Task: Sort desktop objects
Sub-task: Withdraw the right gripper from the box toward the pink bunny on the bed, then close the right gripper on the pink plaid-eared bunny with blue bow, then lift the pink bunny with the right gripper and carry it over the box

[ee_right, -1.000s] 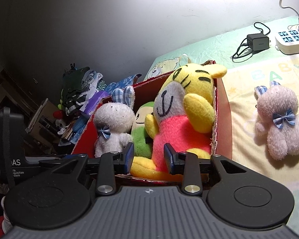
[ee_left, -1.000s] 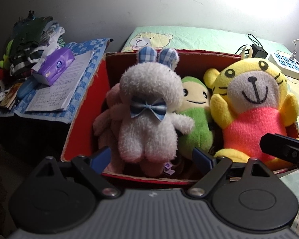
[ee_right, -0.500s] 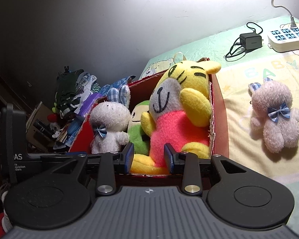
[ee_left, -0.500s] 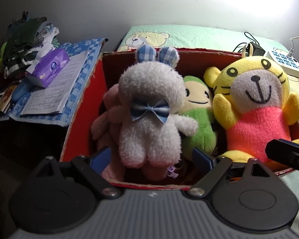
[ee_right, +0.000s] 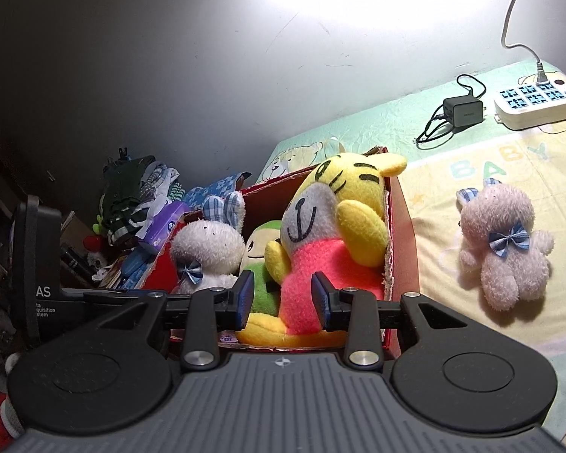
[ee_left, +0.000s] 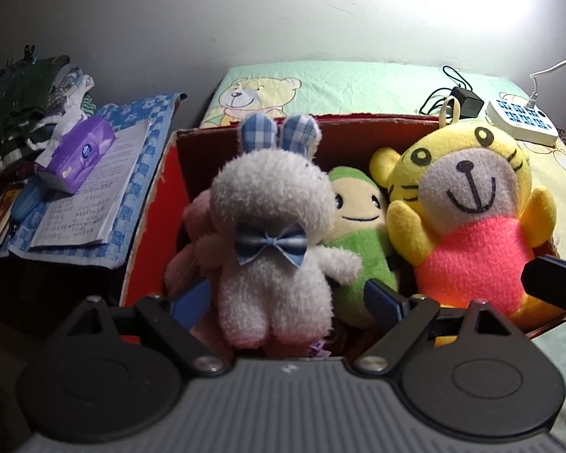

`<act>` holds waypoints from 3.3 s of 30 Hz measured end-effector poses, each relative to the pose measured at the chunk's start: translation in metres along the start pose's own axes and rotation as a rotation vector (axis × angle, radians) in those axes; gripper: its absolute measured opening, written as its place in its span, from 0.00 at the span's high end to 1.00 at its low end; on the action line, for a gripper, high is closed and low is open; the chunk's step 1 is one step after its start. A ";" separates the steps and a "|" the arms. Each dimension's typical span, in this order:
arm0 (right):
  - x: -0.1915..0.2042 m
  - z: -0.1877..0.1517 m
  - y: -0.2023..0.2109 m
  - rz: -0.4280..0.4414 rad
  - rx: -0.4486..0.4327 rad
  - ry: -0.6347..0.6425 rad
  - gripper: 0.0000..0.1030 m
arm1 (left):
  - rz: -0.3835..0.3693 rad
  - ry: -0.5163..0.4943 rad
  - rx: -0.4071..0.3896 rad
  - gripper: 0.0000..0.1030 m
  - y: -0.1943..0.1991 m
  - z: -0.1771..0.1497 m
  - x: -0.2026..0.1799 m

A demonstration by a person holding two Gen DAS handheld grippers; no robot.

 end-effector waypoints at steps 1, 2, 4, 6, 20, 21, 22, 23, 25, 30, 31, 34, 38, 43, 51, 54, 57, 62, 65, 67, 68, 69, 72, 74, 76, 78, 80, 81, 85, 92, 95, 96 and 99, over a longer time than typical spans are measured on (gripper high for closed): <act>0.000 0.000 0.001 -0.001 -0.003 -0.001 0.65 | -0.004 -0.001 -0.002 0.15 0.001 0.002 -0.001; -0.001 0.001 0.001 -0.002 -0.008 0.001 0.65 | -0.010 -0.002 -0.006 0.15 0.002 0.003 -0.001; -0.001 0.001 0.004 -0.003 -0.019 0.008 0.65 | -0.019 -0.007 -0.010 0.15 0.005 0.007 -0.004; -0.002 0.002 0.006 -0.006 -0.029 0.011 0.65 | -0.025 -0.014 -0.015 0.15 0.006 0.010 -0.008; -0.046 0.012 0.046 0.046 -0.133 -0.060 0.65 | -0.084 -0.065 -0.040 0.15 0.021 0.028 -0.061; -0.051 0.013 0.048 0.046 -0.136 -0.067 0.65 | -0.086 -0.068 -0.043 0.15 0.022 0.029 -0.066; -0.056 0.014 0.051 0.044 -0.138 -0.074 0.65 | -0.093 -0.071 -0.048 0.15 0.024 0.031 -0.071; -0.061 0.015 0.053 0.042 -0.139 -0.081 0.65 | -0.099 -0.075 -0.053 0.15 0.026 0.032 -0.077; -0.074 0.017 0.058 0.038 -0.140 -0.096 0.64 | -0.109 -0.085 -0.064 0.15 0.029 0.034 -0.090; -0.112 0.020 0.066 0.025 -0.127 -0.158 0.64 | -0.163 -0.110 -0.081 0.15 0.034 0.035 -0.124; -0.120 0.020 0.067 0.022 -0.122 -0.171 0.64 | -0.177 -0.114 -0.083 0.15 0.034 0.035 -0.132; -0.143 0.020 0.071 0.015 -0.101 -0.207 0.64 | -0.216 -0.133 -0.096 0.15 0.037 0.035 -0.155; -0.170 0.022 0.077 0.014 -0.080 -0.251 0.64 | -0.226 -0.168 -0.112 0.15 0.036 0.032 -0.189; -0.204 0.027 0.086 0.002 -0.074 -0.317 0.64 | -0.155 -0.219 -0.151 0.15 0.035 0.033 -0.223; -0.246 0.031 0.092 0.012 -0.068 -0.407 0.63 | -0.175 -0.256 -0.114 0.15 0.015 0.030 -0.267; -0.255 0.032 0.085 0.040 -0.047 -0.434 0.63 | -0.177 -0.257 -0.081 0.15 -0.003 0.026 -0.278; -0.259 0.035 0.076 0.060 -0.021 -0.427 0.62 | -0.175 -0.241 -0.066 0.15 -0.020 0.024 -0.282; -0.267 0.041 0.055 0.102 0.029 -0.432 0.59 | -0.179 -0.169 -0.011 0.15 -0.049 0.030 -0.274; -0.268 0.045 0.038 0.124 0.067 -0.424 0.59 | -0.177 -0.141 0.005 0.15 -0.061 0.033 -0.270; -0.270 0.049 0.026 0.137 0.088 -0.422 0.58 | -0.162 -0.141 0.013 0.15 -0.069 0.035 -0.271; -0.271 0.051 0.020 0.144 0.096 -0.420 0.58 | -0.156 -0.141 0.016 0.15 -0.074 0.036 -0.271; -0.272 0.053 0.014 0.150 0.104 -0.418 0.57 | -0.157 -0.138 0.021 0.15 -0.078 0.037 -0.271; -0.273 0.057 -0.002 0.164 0.133 -0.410 0.55 | -0.163 -0.130 0.041 0.15 -0.090 0.040 -0.271; -0.272 0.059 -0.012 0.186 0.150 -0.400 0.55 | -0.159 -0.132 0.053 0.15 -0.096 0.042 -0.272; -0.270 0.062 -0.021 0.206 0.164 -0.380 0.54 | -0.161 -0.130 0.063 0.15 -0.102 0.043 -0.272; -0.268 0.065 -0.029 0.220 0.180 -0.364 0.53 | -0.169 -0.121 0.073 0.15 -0.107 0.045 -0.271; -0.266 0.066 -0.037 0.229 0.194 -0.348 0.49 | -0.182 -0.106 0.086 0.15 -0.112 0.047 -0.269; -0.265 0.067 -0.041 0.236 0.200 -0.340 0.48 | -0.188 -0.100 0.087 0.15 -0.114 0.047 -0.268; -0.264 0.068 -0.053 0.255 0.226 -0.320 0.38 | -0.191 -0.101 0.085 0.17 -0.118 0.049 -0.268; -0.264 0.065 -0.060 0.299 0.249 -0.346 0.43 | -0.187 -0.109 0.098 0.20 -0.122 0.049 -0.271; -0.258 0.066 -0.056 0.295 0.260 -0.327 0.46 | -0.202 -0.097 0.103 0.20 -0.118 0.047 -0.269; -0.256 0.066 -0.053 0.292 0.262 -0.324 0.46 | -0.214 -0.090 0.105 0.20 -0.116 0.046 -0.268; -0.254 0.064 -0.041 0.283 0.257 -0.323 0.47 | -0.238 -0.093 0.099 0.20 -0.106 0.041 -0.270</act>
Point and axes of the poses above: each gripper's, at about its wrist camera, not at the fingertips, and y roughly against the way its jaws point, x to its left, z to its top, the point moved 1 cm from there along -y, roughly the way its jaws point, and after that the axes turned 7 degrees about x, right-handed, at the moved point
